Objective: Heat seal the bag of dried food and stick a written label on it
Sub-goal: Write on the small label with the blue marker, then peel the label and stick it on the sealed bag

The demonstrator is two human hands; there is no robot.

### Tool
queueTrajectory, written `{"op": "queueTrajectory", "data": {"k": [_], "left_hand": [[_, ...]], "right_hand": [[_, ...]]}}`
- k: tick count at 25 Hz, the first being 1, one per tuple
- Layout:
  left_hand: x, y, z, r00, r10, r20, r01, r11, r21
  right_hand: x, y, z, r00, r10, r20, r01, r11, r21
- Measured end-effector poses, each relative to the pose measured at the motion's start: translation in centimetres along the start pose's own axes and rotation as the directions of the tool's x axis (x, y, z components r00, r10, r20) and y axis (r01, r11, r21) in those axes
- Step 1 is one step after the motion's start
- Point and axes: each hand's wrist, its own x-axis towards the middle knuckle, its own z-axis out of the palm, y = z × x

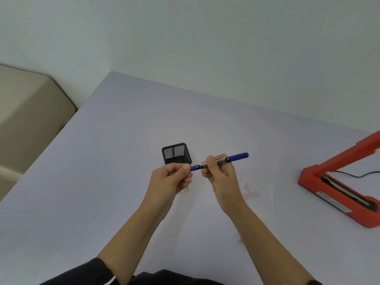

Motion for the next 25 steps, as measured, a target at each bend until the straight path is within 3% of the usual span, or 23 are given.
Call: {"op": "queueTrajectory", "data": {"k": [3,6,8,9,10,12,15,17,19,22,25], "left_hand": [[0.5,0.7,-0.4,1.000,0.017,0.000,-0.017,1.000,-0.015],[1.8,1.2,-1.5,0.997,0.079,-0.017,-0.077,0.994,0.075],[3.4,0.8,-2.3,0.994,0.103,-0.041,-0.086,0.953,0.289],[4.6,0.3,-2.9,0.986,0.143,-0.086,-0.084,0.871,0.485],[5.8,-0.3,-3.5,0.974,0.190,-0.126,-0.062,0.753,0.655],[7.6,-1.1,-4.1,0.964,0.219,-0.148,-0.011,0.591,0.806],[9.0,-2.0,-3.9,0.980,0.169,-0.101,-0.013,0.567,0.824],[9.1,-2.4,-3.8,0.976,0.201,-0.078,-0.050,0.564,0.825],[9.5,-2.8,-4.0,0.969,0.232,-0.089,-0.060,0.567,0.821],[9.7,-3.1,-4.1,0.967,0.236,-0.092,-0.068,0.591,0.804],[8.6,-3.1,-4.5,0.913,0.343,-0.221,-0.101,0.715,0.691]], "right_hand": [[0.8,-1.1,-0.2,0.998,0.010,0.064,-0.005,0.997,-0.080],[2.6,-1.5,-0.9,0.993,-0.036,-0.110,0.033,0.999,-0.034],[3.9,-1.1,-0.8,0.975,-0.099,-0.201,0.072,0.988,-0.137],[4.6,-0.6,-0.5,0.967,-0.148,-0.205,0.094,0.962,-0.255],[5.3,0.0,0.0,0.964,-0.208,-0.166,0.130,0.913,-0.387],[7.0,1.5,1.4,0.962,-0.271,0.007,0.219,0.761,-0.611],[9.5,3.8,3.3,0.951,-0.170,0.259,0.309,0.503,-0.807],[10.5,5.0,3.5,0.939,-0.147,0.312,0.344,0.327,-0.880],[11.1,6.0,3.2,0.943,-0.168,0.289,0.324,0.247,-0.913],[11.9,6.4,2.6,0.950,-0.183,0.252,0.298,0.297,-0.907],[11.9,5.7,1.0,0.955,-0.284,0.087,0.249,0.603,-0.758]]}}
